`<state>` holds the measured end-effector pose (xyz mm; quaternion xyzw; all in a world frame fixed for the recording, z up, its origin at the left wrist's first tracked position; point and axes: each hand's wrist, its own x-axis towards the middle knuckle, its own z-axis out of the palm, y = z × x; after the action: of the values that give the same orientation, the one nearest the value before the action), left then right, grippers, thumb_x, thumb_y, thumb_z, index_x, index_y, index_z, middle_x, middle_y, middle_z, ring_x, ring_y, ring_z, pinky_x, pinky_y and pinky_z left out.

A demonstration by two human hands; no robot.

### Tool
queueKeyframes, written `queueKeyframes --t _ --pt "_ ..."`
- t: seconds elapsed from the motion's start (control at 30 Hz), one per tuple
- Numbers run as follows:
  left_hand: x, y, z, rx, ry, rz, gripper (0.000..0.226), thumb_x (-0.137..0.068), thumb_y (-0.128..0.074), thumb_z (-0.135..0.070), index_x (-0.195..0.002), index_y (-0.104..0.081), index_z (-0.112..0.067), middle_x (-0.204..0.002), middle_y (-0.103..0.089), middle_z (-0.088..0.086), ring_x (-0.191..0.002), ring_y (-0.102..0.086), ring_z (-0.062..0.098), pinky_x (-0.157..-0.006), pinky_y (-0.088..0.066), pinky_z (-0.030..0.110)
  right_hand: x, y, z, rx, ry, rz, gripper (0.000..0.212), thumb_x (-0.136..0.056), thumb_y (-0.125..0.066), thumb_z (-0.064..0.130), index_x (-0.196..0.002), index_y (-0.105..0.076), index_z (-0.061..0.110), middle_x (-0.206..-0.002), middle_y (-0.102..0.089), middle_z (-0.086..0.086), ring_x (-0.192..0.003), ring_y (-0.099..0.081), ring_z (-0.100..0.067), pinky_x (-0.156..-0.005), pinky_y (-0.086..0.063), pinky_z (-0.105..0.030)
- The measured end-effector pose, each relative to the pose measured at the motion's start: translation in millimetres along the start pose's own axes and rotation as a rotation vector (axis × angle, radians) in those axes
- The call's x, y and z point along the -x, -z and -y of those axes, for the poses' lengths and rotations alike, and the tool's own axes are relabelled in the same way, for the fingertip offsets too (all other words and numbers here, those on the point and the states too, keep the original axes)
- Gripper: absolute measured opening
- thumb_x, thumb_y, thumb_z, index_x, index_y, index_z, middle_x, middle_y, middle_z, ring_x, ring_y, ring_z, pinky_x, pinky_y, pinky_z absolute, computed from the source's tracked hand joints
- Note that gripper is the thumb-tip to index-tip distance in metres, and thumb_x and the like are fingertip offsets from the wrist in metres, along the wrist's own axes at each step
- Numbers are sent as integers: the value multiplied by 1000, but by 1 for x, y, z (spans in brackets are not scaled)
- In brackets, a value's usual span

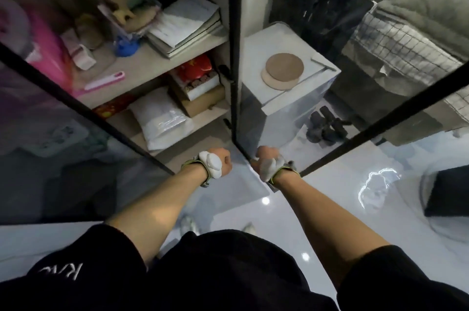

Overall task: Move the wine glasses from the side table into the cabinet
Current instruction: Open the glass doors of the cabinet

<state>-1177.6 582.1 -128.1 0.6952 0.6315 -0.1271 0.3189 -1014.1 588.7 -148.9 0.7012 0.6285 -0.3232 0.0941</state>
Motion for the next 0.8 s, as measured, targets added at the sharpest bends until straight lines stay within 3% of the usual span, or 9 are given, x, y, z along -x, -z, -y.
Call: queueKeyframes --t 0.13,0.27,0.4,0.53,0.6,0.67,0.8 --pt "15 10 66 69 124 -39 32 -96 -45 -20 -123 -58 -9 -132 -57 9 -121 -53 26 -94 -42 28 -8 -13 69 106 160 23 28 -81 -53 32 -104 -61 19 -110 -65 -12 -97 -63 -35 -72 -49 -31" --pt "22 22 100 109 166 -51 29 -97 -45 -20 -119 -60 -7 -129 -59 9 -119 -54 24 -82 -36 20 -9 -23 109 134 190 28 34 -82 -54 38 -112 -62 24 -118 -64 -6 -106 -62 -32 -84 -51 -31" --pt "32 39 154 231 281 -102 30 -95 -48 -22 -120 -58 -9 -129 -56 12 -119 -54 27 -93 -41 25 -11 -39 169 167 289 79 35 -86 -54 36 -119 -59 23 -124 -62 -7 -111 -61 -30 -87 -48 -30" --pt "27 47 186 270 385 -144 36 -91 -42 -30 -125 -50 -20 -126 -52 11 -106 -57 29 -78 -43 24 -17 -48 210 194 300 106 30 -87 -55 33 -115 -63 25 -123 -65 -3 -113 -60 -26 -90 -48 -29" --pt "25 56 194 187 388 -148 49 -89 -46 -26 -137 -42 -16 -141 -44 9 -111 -58 34 -80 -44 31 -19 -53 221 194 308 111 29 -86 -56 34 -112 -65 27 -120 -66 -2 -111 -62 -24 -90 -49 -28" --pt "22 66 201 186 425 -211 45 -94 -43 -15 -139 -42 -8 -153 -27 16 -115 -56 38 -85 -47 39 -23 -54 230 209 309 133 26 -87 -56 34 -111 -65 26 -120 -65 -2 -110 -62 -25 -89 -50 -29" --pt "13 78 205 87 454 -275 41 -99 -35 -6 -138 -45 -3 -156 -16 25 -120 -54 41 -96 -47 46 -38 -46 233 277 360 174 30 -92 -52 31 -119 -62 23 -121 -63 -6 -109 -61 -27 -85 -49 -30"
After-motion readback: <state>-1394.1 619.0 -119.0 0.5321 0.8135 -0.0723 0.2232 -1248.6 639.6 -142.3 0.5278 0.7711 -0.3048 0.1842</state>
